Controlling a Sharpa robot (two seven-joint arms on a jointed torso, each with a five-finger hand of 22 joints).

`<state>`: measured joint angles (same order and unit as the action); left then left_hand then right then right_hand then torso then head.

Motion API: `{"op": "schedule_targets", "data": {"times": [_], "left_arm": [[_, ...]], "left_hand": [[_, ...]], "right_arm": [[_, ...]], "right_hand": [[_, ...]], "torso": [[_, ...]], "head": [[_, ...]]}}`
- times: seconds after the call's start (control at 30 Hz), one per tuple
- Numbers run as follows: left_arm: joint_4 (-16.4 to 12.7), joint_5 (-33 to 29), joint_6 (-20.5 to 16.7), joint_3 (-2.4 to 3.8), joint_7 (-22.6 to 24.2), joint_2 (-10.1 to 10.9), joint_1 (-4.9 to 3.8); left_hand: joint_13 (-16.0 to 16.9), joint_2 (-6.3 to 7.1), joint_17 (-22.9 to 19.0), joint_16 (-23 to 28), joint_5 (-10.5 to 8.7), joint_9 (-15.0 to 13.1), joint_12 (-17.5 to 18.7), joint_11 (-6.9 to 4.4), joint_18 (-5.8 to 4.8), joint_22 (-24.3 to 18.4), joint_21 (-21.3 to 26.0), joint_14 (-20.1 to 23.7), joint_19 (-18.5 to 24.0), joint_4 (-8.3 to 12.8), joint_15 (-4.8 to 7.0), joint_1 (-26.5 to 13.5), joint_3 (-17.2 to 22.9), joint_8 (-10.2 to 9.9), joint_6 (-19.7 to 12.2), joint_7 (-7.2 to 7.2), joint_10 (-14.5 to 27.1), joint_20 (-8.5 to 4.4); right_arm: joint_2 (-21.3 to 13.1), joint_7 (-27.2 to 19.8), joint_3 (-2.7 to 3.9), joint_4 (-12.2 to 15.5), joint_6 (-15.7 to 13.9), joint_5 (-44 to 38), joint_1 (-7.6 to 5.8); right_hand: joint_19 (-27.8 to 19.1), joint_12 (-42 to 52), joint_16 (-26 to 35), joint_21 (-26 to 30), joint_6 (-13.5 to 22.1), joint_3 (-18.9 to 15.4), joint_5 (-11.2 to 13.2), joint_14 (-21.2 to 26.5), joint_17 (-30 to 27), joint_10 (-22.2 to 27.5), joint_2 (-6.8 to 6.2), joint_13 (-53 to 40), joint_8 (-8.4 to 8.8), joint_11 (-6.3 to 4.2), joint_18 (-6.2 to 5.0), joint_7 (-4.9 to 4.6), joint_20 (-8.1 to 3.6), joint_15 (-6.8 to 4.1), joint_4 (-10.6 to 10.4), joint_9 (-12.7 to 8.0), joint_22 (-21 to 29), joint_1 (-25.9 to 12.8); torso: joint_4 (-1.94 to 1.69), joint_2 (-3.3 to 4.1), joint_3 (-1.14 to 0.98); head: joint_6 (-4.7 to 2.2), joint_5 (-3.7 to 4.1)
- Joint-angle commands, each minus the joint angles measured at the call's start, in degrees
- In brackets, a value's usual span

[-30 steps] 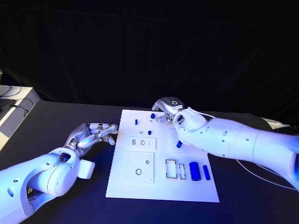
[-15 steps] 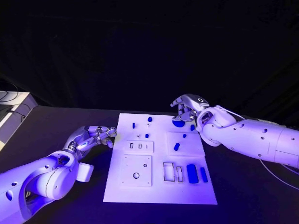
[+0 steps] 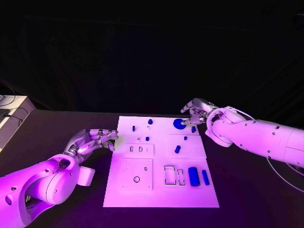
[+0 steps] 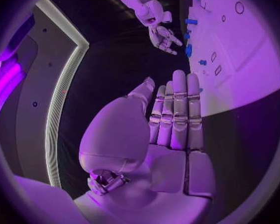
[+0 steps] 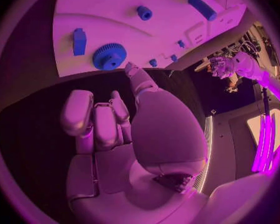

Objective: Assemble the parts on the task board

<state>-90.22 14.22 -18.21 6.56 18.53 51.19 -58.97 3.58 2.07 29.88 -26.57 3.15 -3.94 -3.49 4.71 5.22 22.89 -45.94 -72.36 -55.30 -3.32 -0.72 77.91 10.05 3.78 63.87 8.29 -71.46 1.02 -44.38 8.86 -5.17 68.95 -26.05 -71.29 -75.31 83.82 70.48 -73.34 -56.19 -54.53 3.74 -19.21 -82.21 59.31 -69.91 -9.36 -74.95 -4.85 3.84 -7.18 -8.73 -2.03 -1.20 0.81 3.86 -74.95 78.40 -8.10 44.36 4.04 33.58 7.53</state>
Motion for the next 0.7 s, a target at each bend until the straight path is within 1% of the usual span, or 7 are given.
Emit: {"op": "schedule_targets", "data": {"times": [0.03, 0.1, 0.17, 0.23, 0.37, 0.5, 0.7], "left_arm": [[0.02, -0.01, 1.2, 0.04, 0.4, -0.16, 0.02], [0.08, -0.01, 1.19, 0.04, 0.36, -0.16, 0.05], [0.11, -0.01, 1.19, 0.04, 0.35, -0.14, 0.07], [0.11, -0.01, 1.19, 0.04, 0.34, -0.13, 0.1], [0.11, 0.01, 1.18, 0.04, 0.34, -0.12, 0.13], [0.11, 0.03, 1.17, 0.04, 0.3, -0.16, 0.14], [0.08, 0.05, 1.21, 0.04, 0.29, -0.16, 0.14]], "left_hand": [[0.0, -0.17, -0.06, 0.34, -0.1, 0.03, -0.04, 0.08, 0.78, -0.07, 0.33, -0.12, 0.12, 0.11, -0.34, -0.12, -0.19, 0.0, -0.55, -0.03, 0.3, 0.32], [0.01, -0.21, -0.06, 0.3, -0.1, 0.03, -0.05, 0.1, 0.78, -0.1, 0.28, -0.1, 0.15, 0.19, -0.34, -0.08, -0.19, 0.0, -0.62, 0.0, 0.36, 0.32], [0.01, -0.21, -0.06, 0.3, -0.1, 0.03, -0.05, 0.1, 0.78, -0.1, 0.28, -0.1, 0.15, 0.19, -0.34, -0.08, -0.19, 0.0, -0.62, 0.0, 0.36, 0.32], [0.01, -0.21, -0.06, 0.3, -0.1, 0.03, -0.05, 0.1, 0.78, -0.1, 0.28, -0.1, 0.15, 0.19, -0.34, -0.08, -0.19, 0.0, -0.62, 0.0, 0.36, 0.32], [0.01, -0.21, -0.06, 0.3, -0.1, 0.03, -0.05, 0.1, 0.78, -0.1, 0.28, -0.1, 0.15, 0.19, -0.34, -0.08, -0.19, 0.0, -0.62, 0.0, 0.36, 0.32], [0.01, -0.21, -0.06, 0.3, -0.1, 0.03, -0.05, 0.1, 0.78, -0.1, 0.28, -0.1, 0.15, 0.19, -0.34, -0.08, -0.19, 0.0, -0.62, 0.0, 0.36, 0.32], [0.01, -0.21, -0.06, 0.3, -0.1, 0.03, -0.05, 0.1, 0.78, -0.1, 0.28, -0.1, 0.15, 0.19, -0.34, -0.08, -0.19, 0.0, -0.62, 0.0, 0.36, 0.32]], "right_arm": [[0.43, 1.3, 0.03, -0.31, 3.36, 1.89, 0.03], [0.61, 1.74, 0.03, -0.41, 3.98, 1.87, 0.06], [0.77, 2.16, 0.02, -0.6, 4.34, 2.09, 0.08], [1.0, 2.56, 0.02, -1.08, 4.44, 2.67, 0.09], [1.44, 2.88, 0.02, -2.06, 4.47, 3.47, 0.1], [1.95, 2.97, 0.02, -2.62, 4.97, 3.95, 0.11], [2.99, 3.26, 0.02, -3.86, 5.83, 4.44, 0.23]], "right_hand": [[3.94, 0.41, -0.21, -0.38, 0.97, 0.08, 0.12, -0.26, 0.2, -4.3, -0.31, -2.76, -0.05, -0.37, -1.05, -1.16, 0.29, 0.19, -0.33, 0.07, -6.2, -0.7], [3.96, 0.56, -0.27, -0.44, 0.88, 0.03, 0.04, -0.29, 0.33, -4.42, -0.3, -2.89, -0.08, -0.37, -1.04, -1.14, 0.29, 0.19, -0.51, 0.07, -6.32, -0.83], [3.96, 0.46, -0.31, -0.45, 0.88, 0.02, -0.3, -0.3, 0.45, -4.31, -0.3, -2.86, -0.05, -0.37, -1.04, -1.14, 0.3, 0.19, -0.58, 0.06, -6.41, -0.84], [3.95, 0.37, -0.29, -0.37, 0.95, 0.08, -0.51, -0.28, 0.47, -4.21, -0.21, -2.84, 0.01, -0.35, -1.06, -1.17, 0.31, 0.21, -0.59, 0.05, -6.44, -0.8], [3.97, 0.42, -0.29, -0.32, 0.89, 0.07, -0.57, -0.3, 0.54, -4.27, -0.04, -2.89, 0.01, -0.35, -1.07, -1.17, 0.32, 0.21, -0.64, 0.06, -6.53, -0.91], [4.0, 0.48, -0.23, -0.24, 0.41, -0.2, -0.62, -0.33, 0.66, -4.47, 0.36, -2.98, -0.06, -0.48, -1.07, -1.03, 0.24, 0.1, -0.33, 0.0, -6.72, -1.23], [4.04, 0.52, -0.33, -0.52, 0.46, -0.08, -0.63, -0.39, 0.9, -4.47, 0.64, -3.07, 0.07, -0.43, -0.97, -1.06, 0.26, 0.15, -0.16, 0.04, -6.88, -1.23]], "torso": [[-0.15, 0.01, 0.04], [-0.25, 0.05, 0.01], [-0.29, 0.11, -0.05], [-0.33, 0.16, -0.1], [-0.23, 0.18, -0.13], [-0.25, 0.17, -0.11], [-0.31, 0.16, -0.16]], "head": [[-0.05, 0.35], [-0.01, 0.41], [-0.26, 0.21], [-0.31, 0.31], [-0.14, 0.37], [0.18, 0.54], [0.45, 0.64]]}}
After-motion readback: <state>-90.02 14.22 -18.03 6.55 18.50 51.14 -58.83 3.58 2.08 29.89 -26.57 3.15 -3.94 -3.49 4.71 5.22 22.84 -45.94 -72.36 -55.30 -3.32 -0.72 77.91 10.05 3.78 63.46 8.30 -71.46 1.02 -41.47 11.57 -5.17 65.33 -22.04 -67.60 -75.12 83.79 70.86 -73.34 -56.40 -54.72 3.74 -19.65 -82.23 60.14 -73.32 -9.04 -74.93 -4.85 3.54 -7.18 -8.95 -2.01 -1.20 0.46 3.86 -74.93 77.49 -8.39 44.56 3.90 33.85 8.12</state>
